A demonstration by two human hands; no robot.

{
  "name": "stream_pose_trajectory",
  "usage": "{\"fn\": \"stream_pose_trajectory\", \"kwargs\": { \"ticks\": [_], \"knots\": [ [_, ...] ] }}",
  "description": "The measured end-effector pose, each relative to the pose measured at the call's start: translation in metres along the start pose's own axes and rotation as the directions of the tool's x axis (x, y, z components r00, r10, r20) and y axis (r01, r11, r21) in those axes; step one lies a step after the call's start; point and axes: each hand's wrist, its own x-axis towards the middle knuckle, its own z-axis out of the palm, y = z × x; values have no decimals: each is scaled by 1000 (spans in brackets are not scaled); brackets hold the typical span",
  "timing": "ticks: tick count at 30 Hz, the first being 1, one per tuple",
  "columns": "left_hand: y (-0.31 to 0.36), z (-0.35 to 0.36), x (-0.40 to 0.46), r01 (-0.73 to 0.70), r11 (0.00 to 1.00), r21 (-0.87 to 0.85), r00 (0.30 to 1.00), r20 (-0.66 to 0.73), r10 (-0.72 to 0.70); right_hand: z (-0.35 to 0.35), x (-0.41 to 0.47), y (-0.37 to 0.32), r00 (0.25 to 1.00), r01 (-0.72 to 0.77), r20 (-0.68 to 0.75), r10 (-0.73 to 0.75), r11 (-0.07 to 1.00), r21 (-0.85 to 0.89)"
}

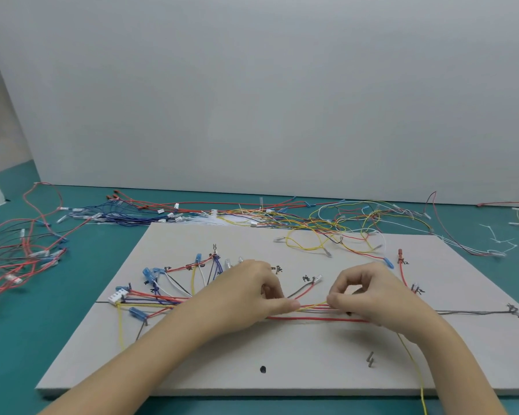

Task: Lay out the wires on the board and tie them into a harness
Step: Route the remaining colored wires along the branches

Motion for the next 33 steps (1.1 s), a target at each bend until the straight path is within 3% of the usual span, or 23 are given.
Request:
{"fn": "stream_pose_trajectory", "kwargs": {
  "ticks": [5,9,17,22,29,33],
  "knots": [
    [-9,-7,-1,81,963,-259,994,95,-58,1,2,6,1000,14,-25,-14,999,-32],
    [-11,-8,0,68,964,-258,993,109,-41,-3,1,5,1000,10,23,-9,1000,-5],
    [-9,3,1,16,967,-253,1000,-11,-19,-4,1,5,998,-29,59,29,1000,3],
    [-5,5,2,118,922,-368,992,-3,-128,-10,0,4,998,-22,54,21,1000,13],
    [-3,7,0,134,925,-357,988,-28,-154,1,12,4,995,53,-64,-71,967,-249],
    [-2,6,-1,81,948,-308,992,-66,-107,2,20,3,995,24,-83,-50,958,-286]
  ]
}}
